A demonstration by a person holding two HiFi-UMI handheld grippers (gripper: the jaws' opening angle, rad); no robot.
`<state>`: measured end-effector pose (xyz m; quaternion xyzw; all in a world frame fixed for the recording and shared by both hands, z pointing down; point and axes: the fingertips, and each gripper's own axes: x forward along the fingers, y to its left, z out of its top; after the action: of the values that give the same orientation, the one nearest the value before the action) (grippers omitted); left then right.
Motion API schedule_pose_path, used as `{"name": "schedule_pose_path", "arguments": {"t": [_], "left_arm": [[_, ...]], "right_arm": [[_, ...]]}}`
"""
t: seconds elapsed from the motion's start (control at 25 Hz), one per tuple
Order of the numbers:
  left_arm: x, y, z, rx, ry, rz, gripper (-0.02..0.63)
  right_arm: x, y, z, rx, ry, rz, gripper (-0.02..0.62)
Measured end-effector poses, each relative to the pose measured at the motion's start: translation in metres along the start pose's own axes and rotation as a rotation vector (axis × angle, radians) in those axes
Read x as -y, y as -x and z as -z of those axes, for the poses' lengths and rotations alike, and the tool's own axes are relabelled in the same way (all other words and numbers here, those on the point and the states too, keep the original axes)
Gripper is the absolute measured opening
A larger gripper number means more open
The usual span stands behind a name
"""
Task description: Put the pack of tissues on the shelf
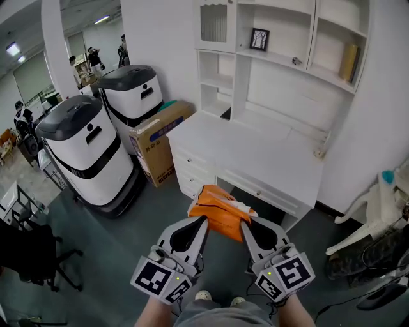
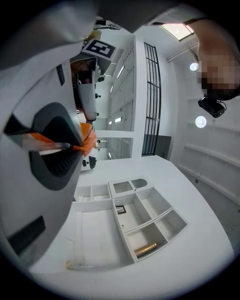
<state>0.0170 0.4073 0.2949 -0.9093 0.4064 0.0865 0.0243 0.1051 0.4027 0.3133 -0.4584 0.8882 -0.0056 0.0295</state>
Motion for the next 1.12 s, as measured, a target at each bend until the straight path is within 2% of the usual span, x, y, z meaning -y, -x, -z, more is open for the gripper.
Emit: {"name": "schedule_pose_path", "arguments": {"t": [0.64,1.12], "left_arm": [[-0.054,0.016,0.009,0.000,0.029,0.052,0.040],[-0.082,-0.022,0.018,-0.007,0.028,0.040,0.040]], "right_arm": [[-0.021,-0.036,0.012,0.004,-0.022,0.088,0.026],[0.012,-0.073,0.014,0.007,-0.022,0.084,0.026]]}}
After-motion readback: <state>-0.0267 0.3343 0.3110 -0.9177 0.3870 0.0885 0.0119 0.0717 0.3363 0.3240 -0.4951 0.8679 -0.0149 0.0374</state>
